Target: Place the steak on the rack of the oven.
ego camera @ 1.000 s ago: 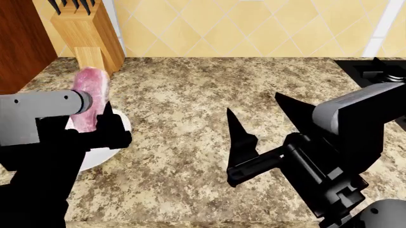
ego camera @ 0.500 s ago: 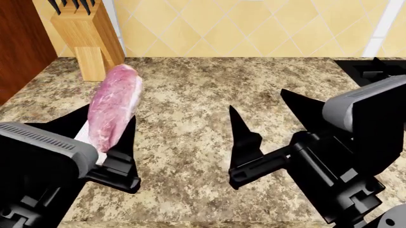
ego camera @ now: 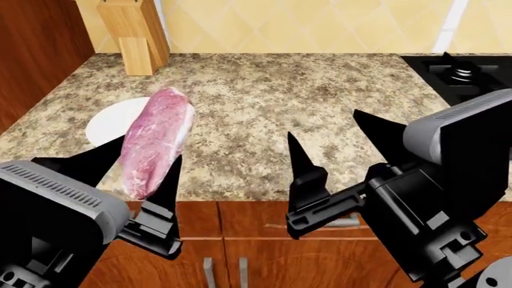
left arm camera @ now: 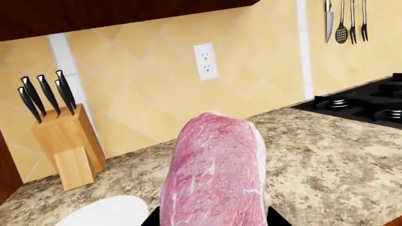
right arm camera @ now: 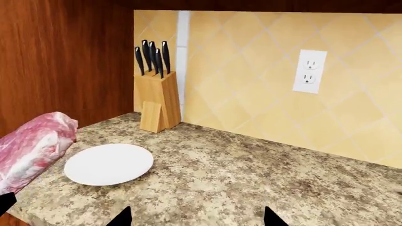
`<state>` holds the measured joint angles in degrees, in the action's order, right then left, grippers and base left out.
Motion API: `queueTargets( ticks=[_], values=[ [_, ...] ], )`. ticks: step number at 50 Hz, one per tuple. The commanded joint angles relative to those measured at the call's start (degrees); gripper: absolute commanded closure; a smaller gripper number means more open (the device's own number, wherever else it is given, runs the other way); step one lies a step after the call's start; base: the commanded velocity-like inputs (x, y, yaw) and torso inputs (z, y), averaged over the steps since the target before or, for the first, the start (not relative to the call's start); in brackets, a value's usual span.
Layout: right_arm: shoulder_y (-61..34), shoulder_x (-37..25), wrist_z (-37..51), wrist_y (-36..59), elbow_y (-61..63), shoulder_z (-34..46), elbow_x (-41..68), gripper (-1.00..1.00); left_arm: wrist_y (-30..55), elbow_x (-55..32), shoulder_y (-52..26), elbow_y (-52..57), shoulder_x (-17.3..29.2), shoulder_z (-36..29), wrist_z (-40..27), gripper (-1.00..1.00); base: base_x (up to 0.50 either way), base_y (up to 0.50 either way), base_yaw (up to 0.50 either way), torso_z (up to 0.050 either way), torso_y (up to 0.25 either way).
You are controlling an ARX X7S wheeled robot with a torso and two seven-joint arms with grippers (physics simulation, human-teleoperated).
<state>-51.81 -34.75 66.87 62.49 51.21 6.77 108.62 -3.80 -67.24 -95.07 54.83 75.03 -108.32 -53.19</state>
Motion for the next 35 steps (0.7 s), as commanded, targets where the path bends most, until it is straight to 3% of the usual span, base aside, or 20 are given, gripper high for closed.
queueTargets(
  ticks=[1, 15, 35],
  values=[
    [-1.79, -0.42, 2.67, -1.07, 0.45, 1.48, 2.02, -1.0, 0.45, -2.31, -2.4, 0.37, 0.57, 1.5, 1.29, 1.0, -0.5, 0.0, 0.0, 0.0, 0.0],
    [-7.78, -1.72, 8.6, -2.69, -0.22, 6.09, 7.75, -1.0, 2.85, -5.87, -5.62, 1.28, 0.03, 3.28, 1.82, 1.0, -0.5, 0.0, 0.0, 0.0, 0.0],
    [-10.34, -2.41, 9.68, -3.55, -0.71, 7.55, 9.11, -1.0, 5.26, -8.74, -8.17, 0.99, 0.21, 4.85, 2.32, 1.0, -0.5, 0.0, 0.0, 0.0, 0.0]
  ],
)
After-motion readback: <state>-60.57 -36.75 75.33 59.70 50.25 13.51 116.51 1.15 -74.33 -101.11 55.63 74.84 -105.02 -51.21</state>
